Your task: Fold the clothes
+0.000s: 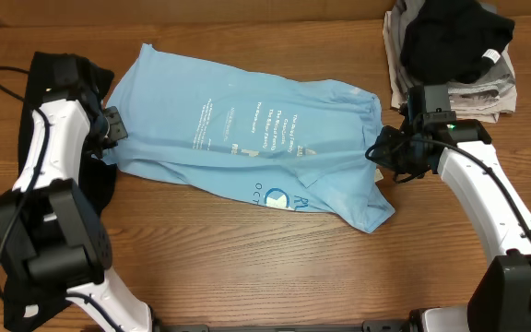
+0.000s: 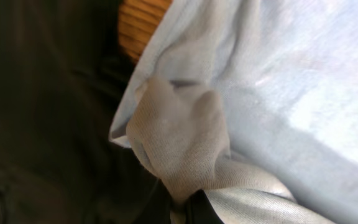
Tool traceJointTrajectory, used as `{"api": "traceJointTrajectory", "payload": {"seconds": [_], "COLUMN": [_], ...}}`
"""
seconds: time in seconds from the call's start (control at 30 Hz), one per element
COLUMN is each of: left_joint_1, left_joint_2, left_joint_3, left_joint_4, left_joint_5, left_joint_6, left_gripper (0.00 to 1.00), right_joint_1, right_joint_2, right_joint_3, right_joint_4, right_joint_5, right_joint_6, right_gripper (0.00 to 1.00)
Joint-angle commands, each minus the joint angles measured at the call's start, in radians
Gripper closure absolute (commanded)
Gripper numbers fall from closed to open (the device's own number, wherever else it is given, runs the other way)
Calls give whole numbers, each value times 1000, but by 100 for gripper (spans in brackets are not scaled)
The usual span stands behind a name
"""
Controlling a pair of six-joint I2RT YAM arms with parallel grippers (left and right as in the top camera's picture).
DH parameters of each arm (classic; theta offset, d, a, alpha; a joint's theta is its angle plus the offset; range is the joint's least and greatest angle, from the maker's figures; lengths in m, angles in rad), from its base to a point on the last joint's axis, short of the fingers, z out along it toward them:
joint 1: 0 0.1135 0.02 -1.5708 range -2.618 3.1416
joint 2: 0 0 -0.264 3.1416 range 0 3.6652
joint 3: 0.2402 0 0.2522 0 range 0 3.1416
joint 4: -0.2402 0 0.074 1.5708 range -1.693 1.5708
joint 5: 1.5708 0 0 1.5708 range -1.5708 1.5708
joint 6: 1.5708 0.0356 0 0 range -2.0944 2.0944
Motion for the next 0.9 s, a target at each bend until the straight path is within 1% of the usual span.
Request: {"api": "traceJointTrajectory", "payload": {"seconds": [0.0,0.1,0.23,0.47,0.6,0.67,0.73,0.77,0.8,0.83,0.87], "left_joint_1": [2,3,5,-13,-23,-29,-32,-35,-37,-37,-37], "left_joint_2": [36,36,36,39,39,39,39,39,39,39,39], "left_joint_3": [-8,5,43,47,47,47,47,47,47,47,47], "left_joint_4": [21,59,72,130,182,202,224,233,240,244,242], "left_joint_5": [12,11,11,11,12,11,12,11,11,15,23], "left_joint_6": [-17,-17,-17,-9,-2,-2,-2,-2,-1,6,19], "left_gripper": [96,96,96,96,91,86,55,30,9,0,0], "right_joint_1": [-5,-17,-28,-27,-27,-27,-27,-27,-27,-27,-27], "right_joint_2": [0,2,11,38,74,89,96,99,99,99,99], "right_joint_3": [16,6,4,4,4,4,4,4,4,4,6], "right_joint_4": [-8,-6,-2,31,47,60,72,77,82,84,81], "right_joint_5": [85,95,94,93,95,95,95,94,95,94,93], "right_joint_6": [-6,-5,-6,-6,-6,-6,-6,-6,-6,-6,-6], "right_gripper": [96,96,96,96,96,96,96,93,79,61,51]}}
